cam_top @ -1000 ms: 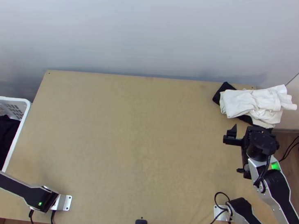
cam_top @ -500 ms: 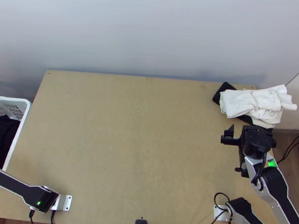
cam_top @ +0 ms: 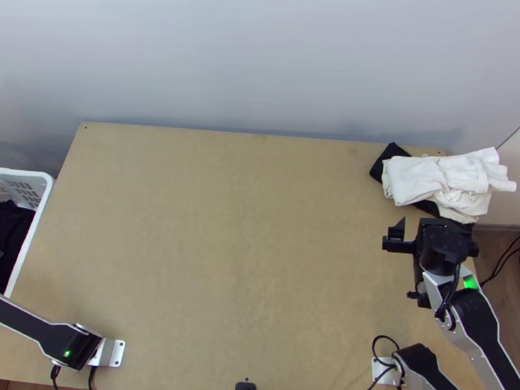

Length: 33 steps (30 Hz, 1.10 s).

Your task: Fold the t-shirt

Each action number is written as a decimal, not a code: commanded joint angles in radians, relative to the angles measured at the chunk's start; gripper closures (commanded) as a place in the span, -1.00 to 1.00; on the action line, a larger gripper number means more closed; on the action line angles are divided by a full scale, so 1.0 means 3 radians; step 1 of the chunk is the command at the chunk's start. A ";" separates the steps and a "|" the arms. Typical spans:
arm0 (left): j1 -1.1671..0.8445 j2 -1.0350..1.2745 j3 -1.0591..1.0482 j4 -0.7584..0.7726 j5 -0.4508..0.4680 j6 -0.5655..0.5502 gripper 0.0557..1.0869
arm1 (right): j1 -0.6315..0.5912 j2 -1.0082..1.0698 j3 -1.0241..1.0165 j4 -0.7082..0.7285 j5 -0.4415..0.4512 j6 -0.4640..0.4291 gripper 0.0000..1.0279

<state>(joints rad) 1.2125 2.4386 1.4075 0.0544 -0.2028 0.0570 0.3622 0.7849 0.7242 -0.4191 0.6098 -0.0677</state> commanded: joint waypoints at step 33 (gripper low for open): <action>-0.0416 -0.3639 0.0693 -0.1582 0.2072 -0.1489 0.92 | -0.0011 0.0247 0.0925 -0.0178 0.0002 0.0251 -0.91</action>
<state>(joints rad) 1.1419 1.5188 1.5208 -0.3912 0.3752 -0.3462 0.3614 0.8284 0.8780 -0.4305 0.6106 -0.0250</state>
